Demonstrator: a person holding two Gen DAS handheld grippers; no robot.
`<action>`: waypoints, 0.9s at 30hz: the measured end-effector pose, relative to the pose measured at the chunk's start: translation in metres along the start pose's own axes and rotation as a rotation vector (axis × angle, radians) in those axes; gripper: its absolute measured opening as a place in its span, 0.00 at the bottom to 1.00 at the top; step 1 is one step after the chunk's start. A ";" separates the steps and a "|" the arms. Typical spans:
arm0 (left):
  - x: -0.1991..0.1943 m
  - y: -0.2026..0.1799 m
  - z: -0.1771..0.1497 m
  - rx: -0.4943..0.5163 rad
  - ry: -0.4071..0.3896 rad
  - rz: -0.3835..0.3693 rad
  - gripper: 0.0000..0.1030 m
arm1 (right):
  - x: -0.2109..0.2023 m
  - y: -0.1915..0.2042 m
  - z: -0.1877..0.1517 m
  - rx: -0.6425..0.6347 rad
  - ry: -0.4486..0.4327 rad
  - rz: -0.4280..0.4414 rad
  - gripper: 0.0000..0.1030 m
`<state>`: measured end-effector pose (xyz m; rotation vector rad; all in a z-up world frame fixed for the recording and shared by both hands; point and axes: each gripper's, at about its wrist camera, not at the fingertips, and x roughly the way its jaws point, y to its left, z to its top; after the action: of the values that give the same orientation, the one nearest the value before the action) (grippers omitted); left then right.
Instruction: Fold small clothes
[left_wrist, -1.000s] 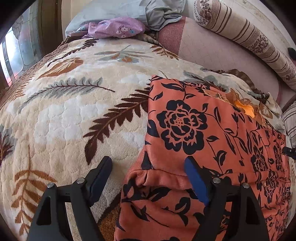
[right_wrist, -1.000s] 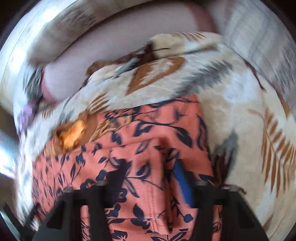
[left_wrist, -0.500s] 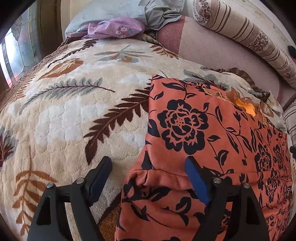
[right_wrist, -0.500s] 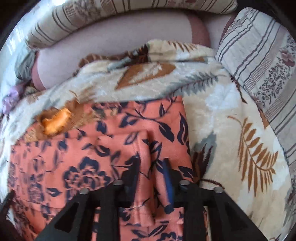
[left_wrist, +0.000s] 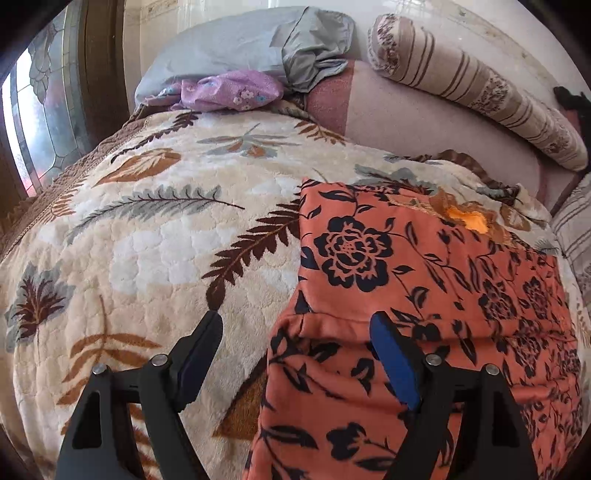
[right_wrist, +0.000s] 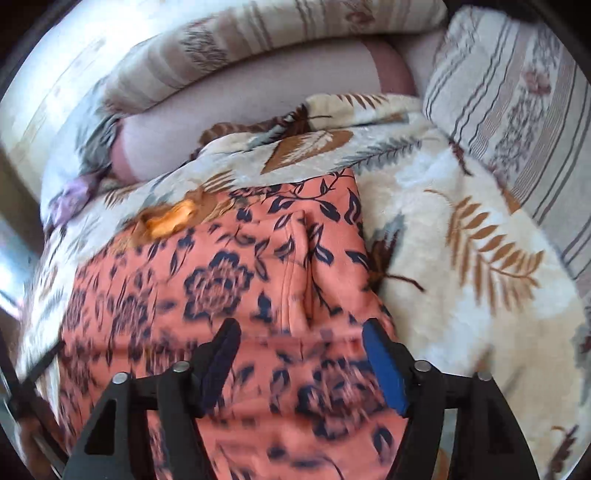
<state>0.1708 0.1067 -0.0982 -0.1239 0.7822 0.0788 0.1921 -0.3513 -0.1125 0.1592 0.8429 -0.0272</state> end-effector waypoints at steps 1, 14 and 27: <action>-0.013 0.000 -0.004 0.021 -0.008 -0.015 0.80 | -0.007 -0.007 -0.012 -0.008 0.028 0.007 0.77; -0.091 0.042 -0.135 0.058 0.319 -0.109 0.80 | -0.056 -0.118 -0.145 0.169 0.308 0.384 0.78; -0.097 0.033 -0.150 0.001 0.301 -0.041 0.53 | -0.053 -0.102 -0.172 0.147 0.381 0.391 0.42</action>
<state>-0.0062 0.1157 -0.1379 -0.1529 1.0793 0.0206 0.0206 -0.4282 -0.1984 0.4764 1.1769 0.3176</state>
